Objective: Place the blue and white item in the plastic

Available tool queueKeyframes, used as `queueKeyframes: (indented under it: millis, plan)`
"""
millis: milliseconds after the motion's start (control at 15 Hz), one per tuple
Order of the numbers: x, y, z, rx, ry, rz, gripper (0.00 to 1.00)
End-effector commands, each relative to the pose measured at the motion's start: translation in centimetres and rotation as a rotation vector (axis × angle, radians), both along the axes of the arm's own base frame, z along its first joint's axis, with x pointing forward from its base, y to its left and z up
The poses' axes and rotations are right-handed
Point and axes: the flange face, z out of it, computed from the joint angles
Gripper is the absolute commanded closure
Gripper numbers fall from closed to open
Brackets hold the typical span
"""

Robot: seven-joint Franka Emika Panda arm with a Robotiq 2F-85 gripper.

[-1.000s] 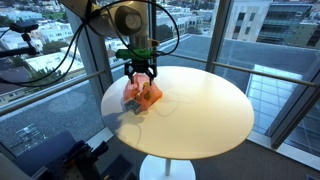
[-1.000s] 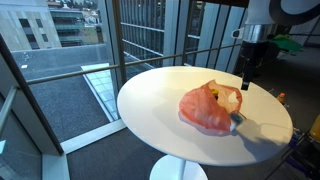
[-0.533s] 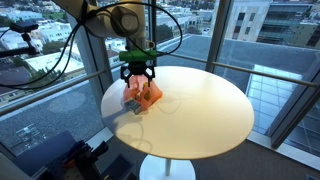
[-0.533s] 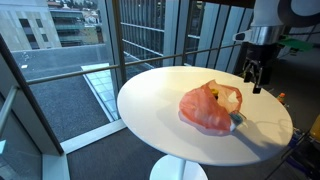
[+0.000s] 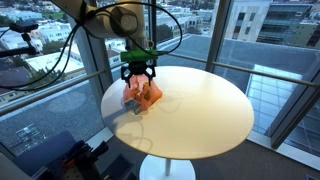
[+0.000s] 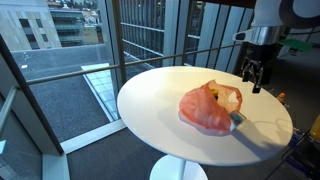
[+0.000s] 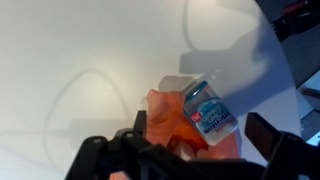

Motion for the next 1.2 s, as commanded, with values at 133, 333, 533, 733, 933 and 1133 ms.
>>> queueKeyframes:
  millis: [133,333,533,733,933,1133]
  plan:
    - [0.2,1.6,-0.7,0.033,-0.081,0.106,0.0]
    - [0.1,2.7,-1.7,0.056,-0.108,0.177,0.0]
    - [-0.4,3.5,-3.0,0.065,-0.108,0.234,0.0]
    - [-0.9,4.0,-4.8,0.074,-0.082,0.275,0.0]
    - [-1.3,4.1,-6.4,0.081,-0.056,0.305,0.0]
    - [-1.3,4.4,-7.7,0.095,-0.032,0.339,0.0]
